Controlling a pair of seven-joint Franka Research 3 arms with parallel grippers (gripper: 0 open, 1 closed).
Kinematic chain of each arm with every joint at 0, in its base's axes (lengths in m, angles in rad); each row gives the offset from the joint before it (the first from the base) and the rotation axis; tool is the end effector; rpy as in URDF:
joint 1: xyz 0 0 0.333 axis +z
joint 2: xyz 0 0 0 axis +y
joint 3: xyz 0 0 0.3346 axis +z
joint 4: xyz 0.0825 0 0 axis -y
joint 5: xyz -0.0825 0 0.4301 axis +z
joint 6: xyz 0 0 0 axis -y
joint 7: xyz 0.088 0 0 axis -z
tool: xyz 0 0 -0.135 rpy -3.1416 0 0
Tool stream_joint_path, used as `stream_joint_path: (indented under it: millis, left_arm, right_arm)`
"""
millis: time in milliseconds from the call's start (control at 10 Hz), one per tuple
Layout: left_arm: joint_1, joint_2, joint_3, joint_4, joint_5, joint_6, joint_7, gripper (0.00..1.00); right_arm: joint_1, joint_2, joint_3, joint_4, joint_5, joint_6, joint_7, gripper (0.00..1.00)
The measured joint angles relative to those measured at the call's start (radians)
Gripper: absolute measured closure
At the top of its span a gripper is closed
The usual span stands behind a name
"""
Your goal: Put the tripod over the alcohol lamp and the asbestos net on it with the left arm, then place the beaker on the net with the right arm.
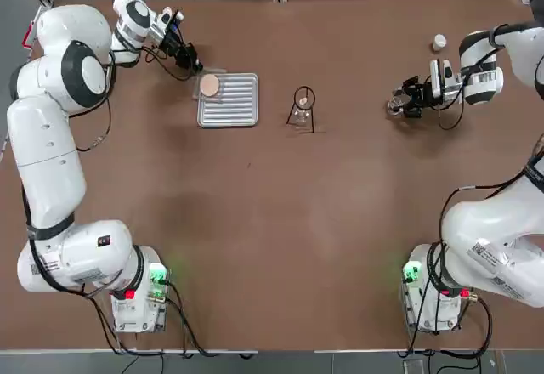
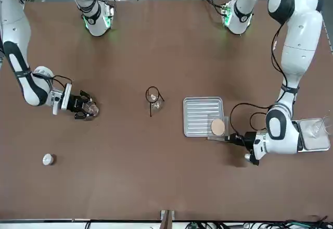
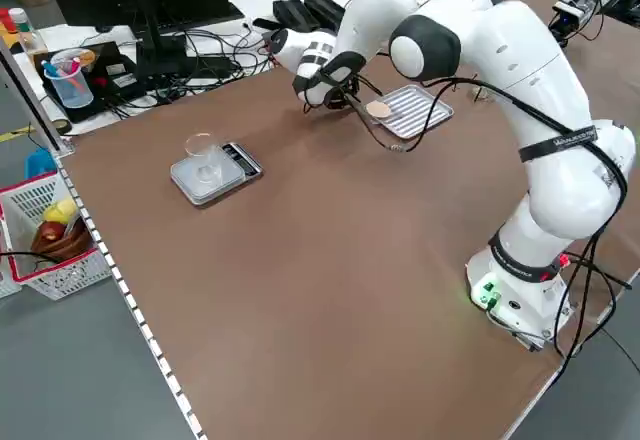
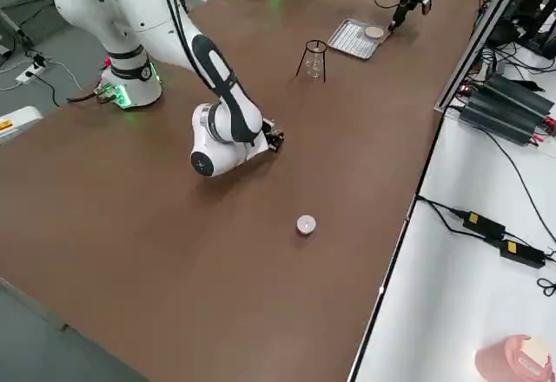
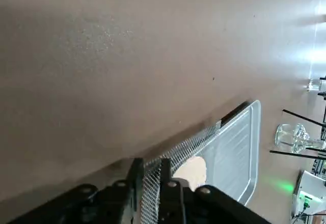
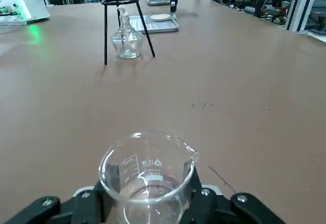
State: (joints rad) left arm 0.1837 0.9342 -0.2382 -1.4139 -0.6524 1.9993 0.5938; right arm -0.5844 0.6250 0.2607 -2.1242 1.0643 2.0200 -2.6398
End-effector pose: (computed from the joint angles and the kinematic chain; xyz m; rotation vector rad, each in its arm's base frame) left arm 0.7383 -0.0681 0.1028 2.3255 -0.2271 -0.1414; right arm 0.5290 -0.0838 0.0700 -1.6532 -1.4504 -1.0065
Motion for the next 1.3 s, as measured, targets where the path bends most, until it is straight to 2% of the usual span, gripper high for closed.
stream_joint_path:
  millis: [100, 300, 800, 1000, 1300]
  left_arm:
    - [0.002, 0.0, 0.0, -0.001, 0.0, 0.0, -0.002, 0.92]
    - [0.006, -0.001, -0.001, -0.001, -0.001, -0.004, -0.029, 0.97]
    - [0.062, -0.048, -0.019, 0.005, -0.009, -0.097, -0.071, 0.97]
    - [0.111, -0.07, -0.096, 0.006, -0.028, -0.11, -0.132, 0.97]
    - [0.158, -0.095, -0.25, 0.009, -0.046, -0.11, -0.254, 0.98]
  right_arm:
    - [0.0, 0.0, 0.0, 0.0, 0.0, 0.0, 0.0, 0.41]
    - [0.001, 0.0, 0.0, 0.002, 0.0, 0.001, 0.0, 0.41]
    - [0.003, 0.0, -0.003, 0.01, 0.0, 0.005, 0.004, 0.41]
    - [0.005, 0.0, -0.004, 0.011, 0.0, 0.006, 0.005, 0.41]
    - [0.006, 0.0, -0.004, 0.012, 0.0, 0.007, 0.005, 0.41]
